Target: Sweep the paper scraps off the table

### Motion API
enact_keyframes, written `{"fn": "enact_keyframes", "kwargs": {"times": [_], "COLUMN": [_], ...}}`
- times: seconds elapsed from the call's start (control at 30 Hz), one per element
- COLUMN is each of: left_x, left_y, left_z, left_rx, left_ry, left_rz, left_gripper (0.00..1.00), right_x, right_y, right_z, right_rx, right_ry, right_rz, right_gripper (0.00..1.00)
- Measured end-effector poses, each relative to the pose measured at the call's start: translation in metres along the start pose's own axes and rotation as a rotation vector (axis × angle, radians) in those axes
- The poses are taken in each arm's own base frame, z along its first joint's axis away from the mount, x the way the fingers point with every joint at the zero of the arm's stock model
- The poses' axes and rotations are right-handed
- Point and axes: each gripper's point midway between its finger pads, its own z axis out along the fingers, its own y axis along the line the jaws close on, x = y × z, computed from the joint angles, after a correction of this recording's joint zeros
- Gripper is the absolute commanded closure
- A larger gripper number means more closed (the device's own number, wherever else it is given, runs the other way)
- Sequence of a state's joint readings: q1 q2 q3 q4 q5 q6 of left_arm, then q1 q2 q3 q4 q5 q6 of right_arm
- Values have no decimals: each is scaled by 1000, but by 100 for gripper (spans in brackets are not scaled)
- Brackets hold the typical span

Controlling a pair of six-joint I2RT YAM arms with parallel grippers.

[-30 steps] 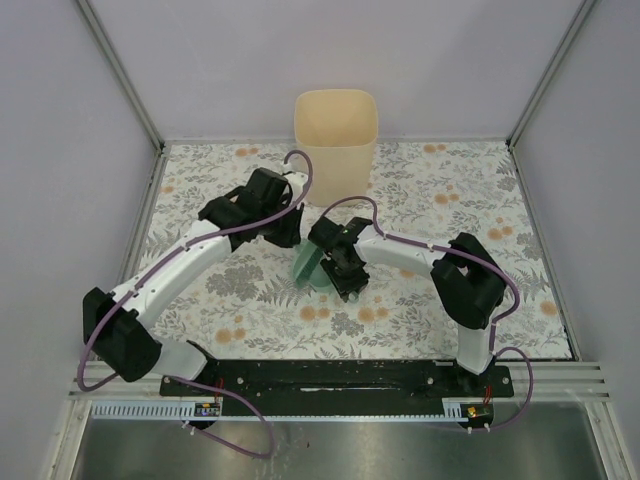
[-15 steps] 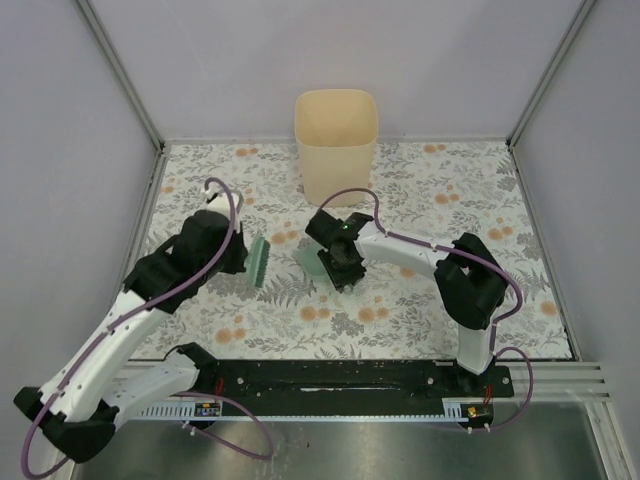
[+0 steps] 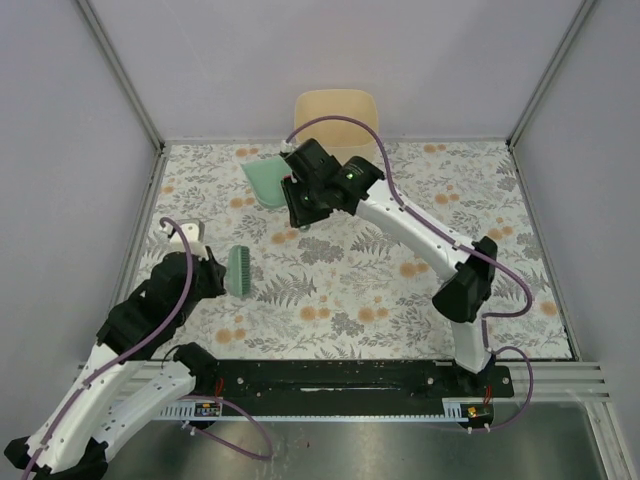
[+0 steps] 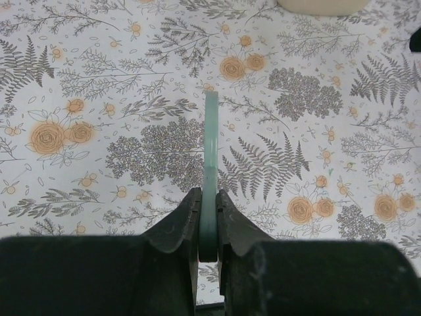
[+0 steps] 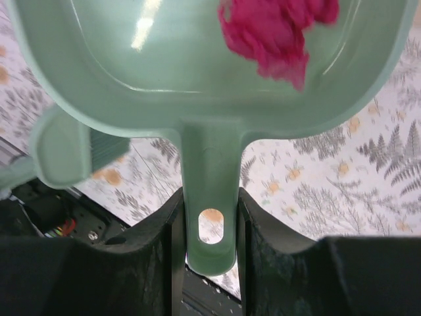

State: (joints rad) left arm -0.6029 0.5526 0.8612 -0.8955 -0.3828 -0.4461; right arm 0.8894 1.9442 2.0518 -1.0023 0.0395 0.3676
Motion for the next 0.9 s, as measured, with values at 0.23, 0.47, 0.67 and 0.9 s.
{"fn": "enact_keyframes", "kwargs": {"times": [0.23, 0.47, 0.67, 0.9], "left_x": [-6, -13, -14, -14], "left_y": [7, 14, 14, 15], "left_z": [-13, -24, -23, -23], "left_rx": [15, 21, 16, 10], "left_ry": [-88, -161, -166, -167], "left_rz": [-55, -95, -98, -98], "left_gripper": [100, 100, 100, 100], "right_x": [-49, -61, -89, -145], "right_y": [29, 37, 31, 26], "right_z": [1, 2, 1, -31], "right_rx": [-70, -190, -388, -640], "right_ry": [-64, -41, -51, -156], "right_rz": [2, 67, 187, 296], "right_gripper": [100, 100, 100, 100]}}
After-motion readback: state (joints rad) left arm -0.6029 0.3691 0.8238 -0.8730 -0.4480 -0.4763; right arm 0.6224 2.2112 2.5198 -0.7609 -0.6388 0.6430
